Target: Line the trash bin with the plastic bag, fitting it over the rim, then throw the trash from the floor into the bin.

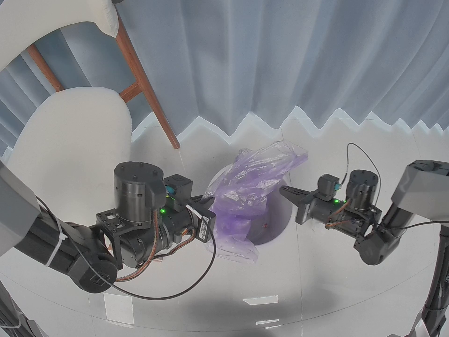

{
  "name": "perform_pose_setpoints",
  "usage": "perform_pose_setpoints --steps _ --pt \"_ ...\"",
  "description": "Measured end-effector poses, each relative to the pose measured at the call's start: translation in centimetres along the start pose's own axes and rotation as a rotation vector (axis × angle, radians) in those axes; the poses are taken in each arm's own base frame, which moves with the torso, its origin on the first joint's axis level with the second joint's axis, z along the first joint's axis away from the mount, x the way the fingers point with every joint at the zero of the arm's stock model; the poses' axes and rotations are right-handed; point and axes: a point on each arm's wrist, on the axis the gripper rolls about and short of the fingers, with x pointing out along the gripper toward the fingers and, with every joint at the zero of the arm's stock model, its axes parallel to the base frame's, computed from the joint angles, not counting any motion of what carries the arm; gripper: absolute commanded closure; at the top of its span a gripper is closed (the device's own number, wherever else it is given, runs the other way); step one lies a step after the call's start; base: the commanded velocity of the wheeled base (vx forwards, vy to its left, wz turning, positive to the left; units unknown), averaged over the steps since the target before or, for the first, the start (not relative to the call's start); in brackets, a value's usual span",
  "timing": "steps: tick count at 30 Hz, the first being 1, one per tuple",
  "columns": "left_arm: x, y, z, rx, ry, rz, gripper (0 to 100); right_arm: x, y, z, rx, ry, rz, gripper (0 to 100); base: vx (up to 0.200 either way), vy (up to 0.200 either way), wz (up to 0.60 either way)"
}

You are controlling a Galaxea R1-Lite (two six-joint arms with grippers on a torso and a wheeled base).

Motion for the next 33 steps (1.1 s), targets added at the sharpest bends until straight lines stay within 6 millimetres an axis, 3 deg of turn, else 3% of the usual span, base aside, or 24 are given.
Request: perform_pose_setpoints --steps 7,13,14,17,22,33 --pt "1.0 0.3 -0.1 -0.003 0.004 0.027 100 -7.0 2.1 0.6 0.227 0.072 -0.040 100 0.000 0.000 0.00" --pt "2.1 -0.2 0.0 -0.007 0.000 0.029 100 -9.6 6.6 0.9 0.442 0.091 -0.008 100 0.000 0.000 0.00" --pt "2.3 -0.3 0.0 -0.009 0.000 0.027 100 -9.8 7.4 0.9 0.470 0.094 0.000 0 0.000 0.000 0.00" --pt "2.9 -0.8 -0.2 -0.012 0.003 0.021 100 -10.0 9.3 0.9 0.550 0.093 0.002 0 0.000 0.000 0.00" --pt "3.4 -1.1 -0.5 -0.013 0.011 0.016 100 -9.0 10.8 1.1 0.654 0.086 -0.035 0 0.000 0.000 0.00" --pt "3.7 -1.6 -0.8 -0.025 0.019 0.007 100 -4.5 10.9 3.4 0.804 0.098 -0.178 0 0.000 0.000 0.00"
